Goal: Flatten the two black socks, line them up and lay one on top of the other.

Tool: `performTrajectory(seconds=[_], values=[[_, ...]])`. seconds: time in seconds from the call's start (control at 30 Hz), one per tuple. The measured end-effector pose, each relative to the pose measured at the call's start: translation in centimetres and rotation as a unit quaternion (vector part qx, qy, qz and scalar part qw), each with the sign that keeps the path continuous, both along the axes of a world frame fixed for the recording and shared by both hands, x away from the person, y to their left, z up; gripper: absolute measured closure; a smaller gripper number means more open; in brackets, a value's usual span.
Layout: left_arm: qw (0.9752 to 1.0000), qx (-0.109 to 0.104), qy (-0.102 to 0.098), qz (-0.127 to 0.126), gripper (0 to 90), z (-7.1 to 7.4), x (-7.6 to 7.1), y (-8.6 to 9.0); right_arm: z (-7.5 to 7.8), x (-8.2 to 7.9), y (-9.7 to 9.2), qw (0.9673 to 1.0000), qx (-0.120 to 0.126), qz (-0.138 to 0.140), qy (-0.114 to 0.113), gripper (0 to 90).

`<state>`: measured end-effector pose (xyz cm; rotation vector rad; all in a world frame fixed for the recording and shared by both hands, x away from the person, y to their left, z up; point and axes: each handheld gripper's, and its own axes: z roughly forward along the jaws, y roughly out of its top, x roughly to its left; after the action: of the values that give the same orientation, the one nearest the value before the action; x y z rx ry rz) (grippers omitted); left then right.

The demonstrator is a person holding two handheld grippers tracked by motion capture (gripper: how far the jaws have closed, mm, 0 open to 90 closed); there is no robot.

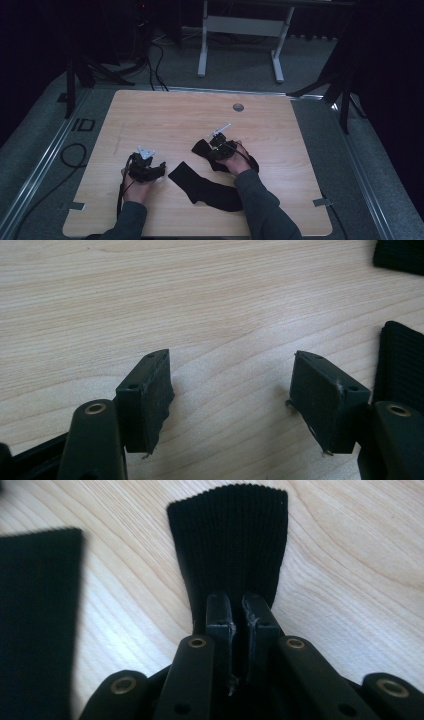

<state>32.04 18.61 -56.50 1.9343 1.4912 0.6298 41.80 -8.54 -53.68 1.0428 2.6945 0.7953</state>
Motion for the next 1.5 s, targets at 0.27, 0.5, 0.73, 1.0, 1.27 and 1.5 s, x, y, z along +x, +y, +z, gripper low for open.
performTrajectory(seconds=[0.27, 0.5, 0.73, 1.0, 1.27, 1.5], values=[[1.0, -0.002, -0.002, 0.0, 33.5, 0.0, -0.1, -0.2, 3.6, -2.0, 0.0, 0.9983, 0.049, 0.007, -0.03, 83.8], [1.0, -0.001, -0.003, -0.001, 33.5, -0.1, 0.0, -0.2, 6.3, -3.3, -0.4, 0.9968, 0.06, 0.014, -0.052, 83.7], [1.0, -0.001, -0.002, -0.001, 33.4, 0.0, -0.1, -0.2, 8.1, -4.7, -0.7, 0.9951, 0.07, 0.018, -0.068, 83.6], [1.0, -0.001, -0.002, -0.001, 33.4, 0.0, -0.1, -0.2, 9.2, -6.7, -1.2, 0.9949, 0.07, 0.012, -0.072, 83.6], [1.0, -0.001, -0.003, -0.001, 33.5, -0.1, -0.1, -0.2, 9.6, -8.9, -1.3, 0.9948, 0.073, 0.008, -0.071, 83.5], [1.0, -0.002, -0.003, 0.001, 33.5, -0.1, -0.1, -0.2, 10.3, -10.2, -0.4, 0.9936, 0.075, 0.004, -0.085, 83.3]])
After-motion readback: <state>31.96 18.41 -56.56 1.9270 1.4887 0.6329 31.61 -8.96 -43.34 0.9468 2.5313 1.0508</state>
